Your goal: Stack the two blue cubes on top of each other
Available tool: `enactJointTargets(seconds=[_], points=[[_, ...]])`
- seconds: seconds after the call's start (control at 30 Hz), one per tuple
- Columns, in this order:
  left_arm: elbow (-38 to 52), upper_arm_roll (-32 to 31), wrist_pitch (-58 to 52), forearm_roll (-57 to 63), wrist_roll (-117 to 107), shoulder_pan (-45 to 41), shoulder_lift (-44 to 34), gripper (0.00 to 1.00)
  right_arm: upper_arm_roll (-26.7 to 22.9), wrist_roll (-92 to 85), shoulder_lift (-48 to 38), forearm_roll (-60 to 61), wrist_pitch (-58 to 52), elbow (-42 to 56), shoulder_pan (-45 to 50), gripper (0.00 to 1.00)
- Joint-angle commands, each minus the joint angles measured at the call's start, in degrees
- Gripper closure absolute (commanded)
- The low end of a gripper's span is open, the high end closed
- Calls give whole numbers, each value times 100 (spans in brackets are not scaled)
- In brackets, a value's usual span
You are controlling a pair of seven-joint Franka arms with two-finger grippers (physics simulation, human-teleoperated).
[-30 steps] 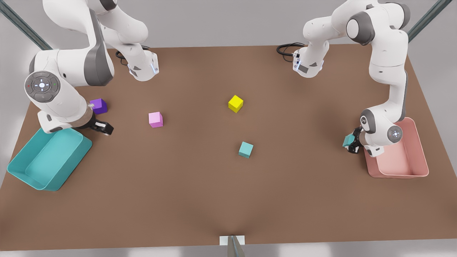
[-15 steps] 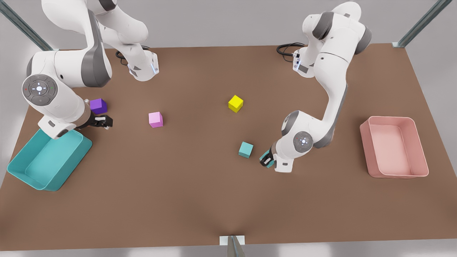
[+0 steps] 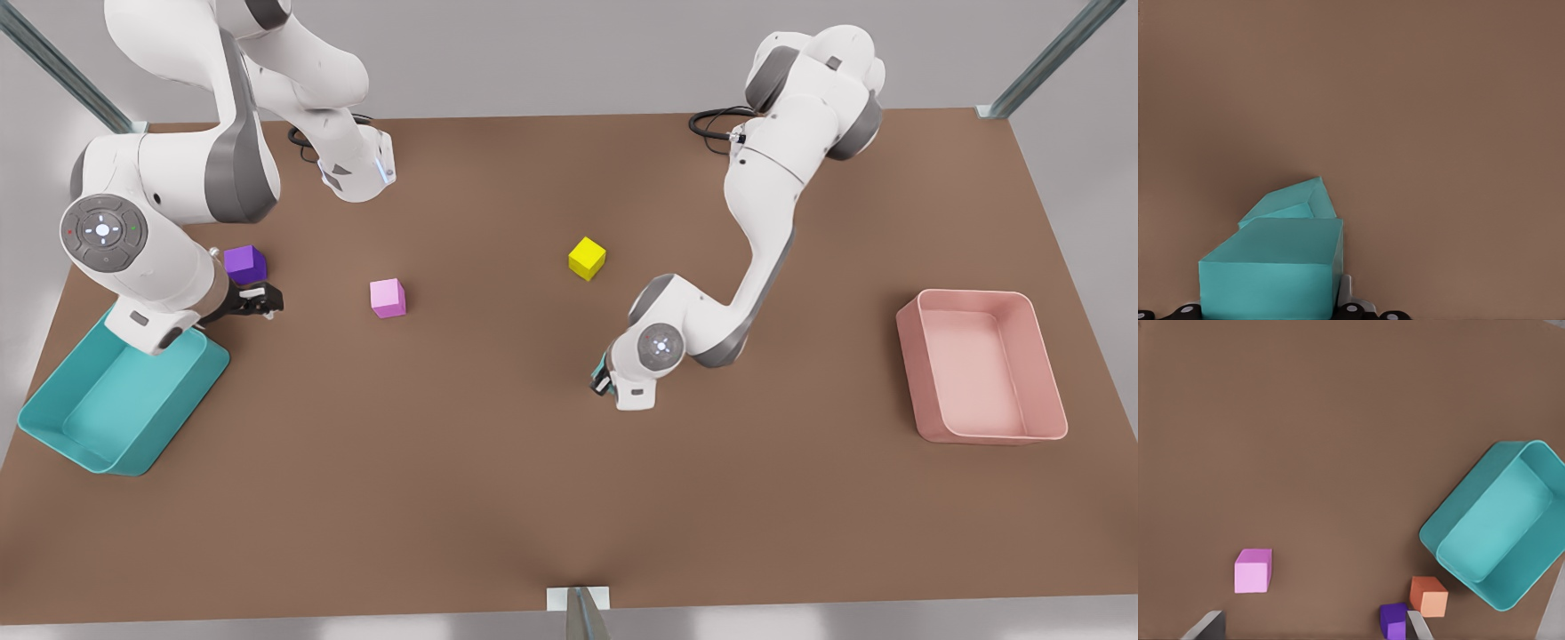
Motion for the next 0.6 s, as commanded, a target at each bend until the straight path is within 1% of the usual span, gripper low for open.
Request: enactJointTargets(seconds=[0.0, 0.17, 0.2, 0.23, 0.47, 0.57], points=[[-97, -70, 70, 128, -1177, 23, -32, 45, -1, -639, -6, 3, -6, 5, -1, 0], [-247, -79, 158, 128, -1212, 14, -102, 45, -1, -648, 20, 3, -6, 5, -1, 0], [-247, -79, 158, 128, -1203, 14, -102, 41, -1, -648, 20, 3, -6, 5, -1, 0], [-247, -79, 158, 128, -1203, 14, -84, 0, -1, -648, 20, 3, -6, 5, -1, 0], [-247, -79, 176, 110, -1256, 40, -93, 0, -36, -657, 20, 12, 3, 5, -10, 0], [-238, -79, -605, 128, -1388, 23, -251, 0, -36, -666, 46, 12, 3, 5, -1, 0]])
